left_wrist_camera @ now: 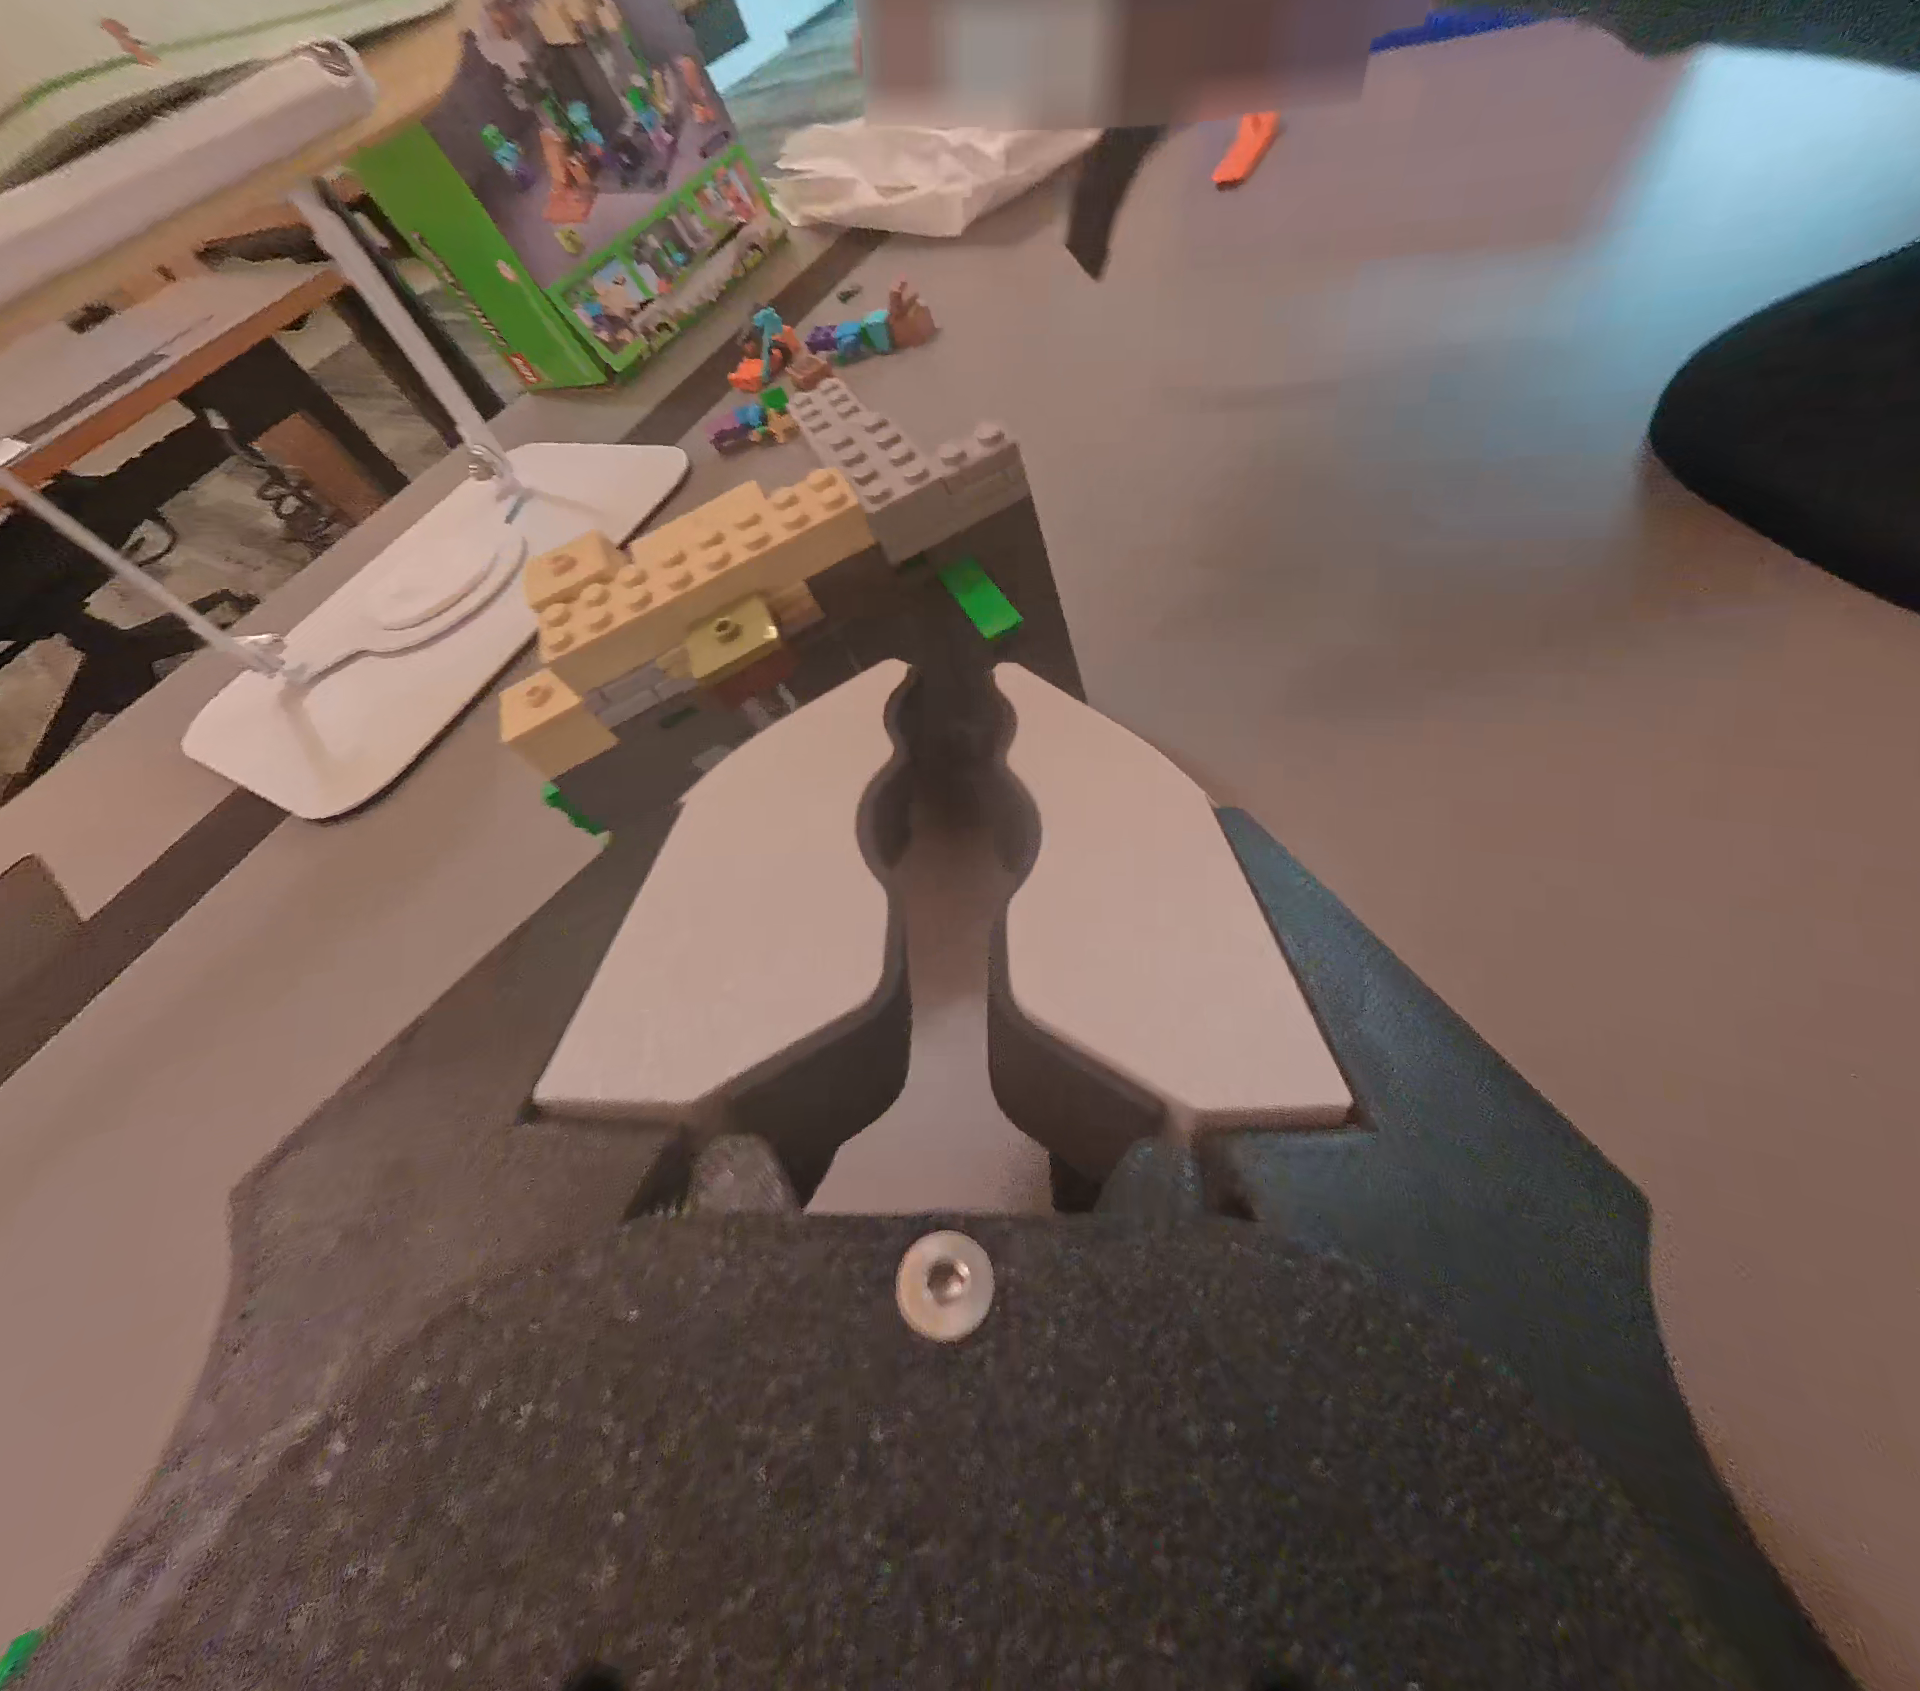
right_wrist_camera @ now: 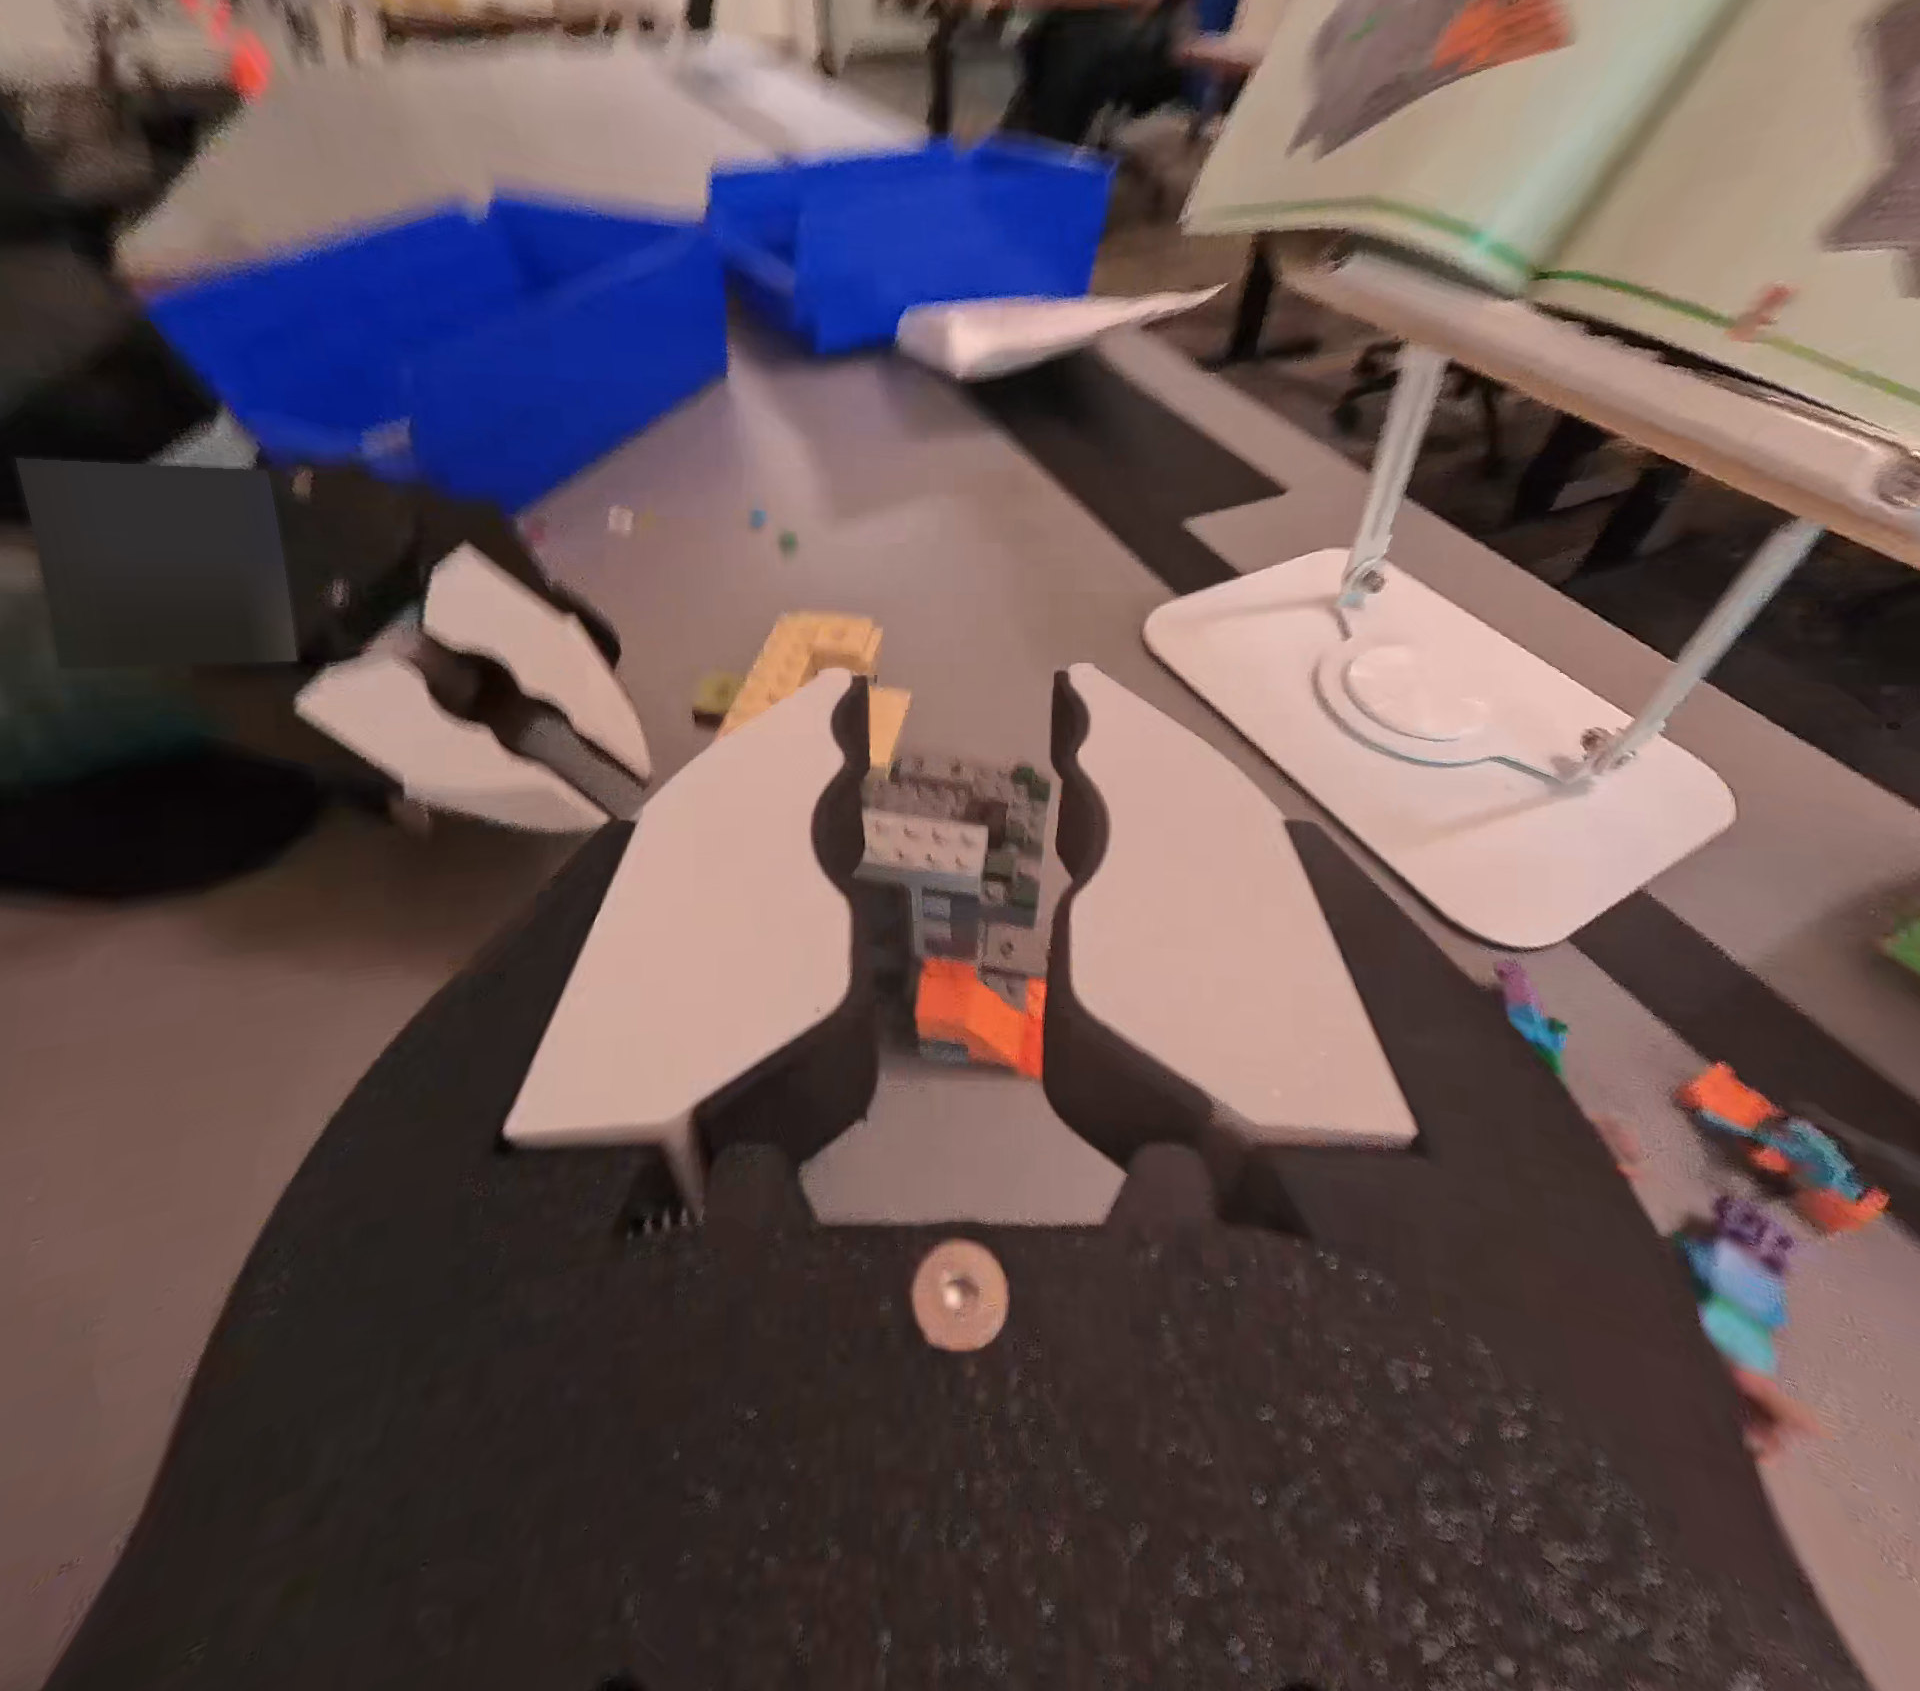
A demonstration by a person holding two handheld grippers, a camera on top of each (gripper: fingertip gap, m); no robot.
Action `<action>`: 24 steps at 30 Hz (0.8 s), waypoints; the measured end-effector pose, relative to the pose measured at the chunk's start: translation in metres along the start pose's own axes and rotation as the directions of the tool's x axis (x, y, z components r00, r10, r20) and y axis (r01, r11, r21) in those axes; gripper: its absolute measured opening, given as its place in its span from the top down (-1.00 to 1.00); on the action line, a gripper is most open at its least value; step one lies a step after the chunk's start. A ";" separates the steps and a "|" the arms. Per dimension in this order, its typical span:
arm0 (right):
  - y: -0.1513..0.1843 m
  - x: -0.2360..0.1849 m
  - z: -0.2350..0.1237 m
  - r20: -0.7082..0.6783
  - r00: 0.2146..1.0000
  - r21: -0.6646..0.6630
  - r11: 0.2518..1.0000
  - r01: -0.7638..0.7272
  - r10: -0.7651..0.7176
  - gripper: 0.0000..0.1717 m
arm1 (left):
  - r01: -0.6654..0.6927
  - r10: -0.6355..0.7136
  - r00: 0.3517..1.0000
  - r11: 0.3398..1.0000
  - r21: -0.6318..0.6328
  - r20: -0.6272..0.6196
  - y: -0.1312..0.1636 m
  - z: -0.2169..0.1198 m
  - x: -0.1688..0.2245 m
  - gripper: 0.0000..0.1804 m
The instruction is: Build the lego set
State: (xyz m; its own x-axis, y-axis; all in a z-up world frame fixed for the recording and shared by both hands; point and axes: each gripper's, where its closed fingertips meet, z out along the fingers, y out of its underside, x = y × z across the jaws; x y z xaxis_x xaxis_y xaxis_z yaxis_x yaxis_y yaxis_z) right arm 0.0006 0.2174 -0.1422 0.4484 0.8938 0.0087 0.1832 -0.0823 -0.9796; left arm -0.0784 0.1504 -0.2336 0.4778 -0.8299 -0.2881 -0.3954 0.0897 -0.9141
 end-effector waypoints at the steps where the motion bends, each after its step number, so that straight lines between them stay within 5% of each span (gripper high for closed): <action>1: -0.004 0.001 -0.002 -0.049 0.998 0.059 0.997 -0.045 0.048 0.62 | 0.007 -0.008 1.000 1.000 0.014 0.022 -0.002 -0.003 -0.004 0.92; 7: -0.004 0.025 -0.020 -0.350 0.911 0.343 0.935 -0.091 0.217 1.00 | 0.082 -0.103 0.972 0.991 0.105 0.212 -0.009 -0.023 -0.041 1.00; 16: 0.027 0.037 -0.018 -0.533 0.827 0.270 0.962 -0.038 0.182 1.00 | 0.134 -0.220 0.821 0.971 0.197 0.526 -0.021 -0.042 -0.106 1.00; 24: 0.035 0.041 -0.016 -0.594 0.792 0.222 0.975 -0.012 0.145 1.00 | 0.141 -0.314 0.723 0.939 0.314 0.615 -0.060 -0.030 -0.169 1.00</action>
State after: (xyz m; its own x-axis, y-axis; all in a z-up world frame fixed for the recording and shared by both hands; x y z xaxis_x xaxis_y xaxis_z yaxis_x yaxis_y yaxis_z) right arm 0.0395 0.2437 -0.1724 0.9008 0.4339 -0.0156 -0.0207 0.0069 -0.9998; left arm -0.1590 0.2686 -0.1211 0.9523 -0.2895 -0.0967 -0.0577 0.1406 -0.9884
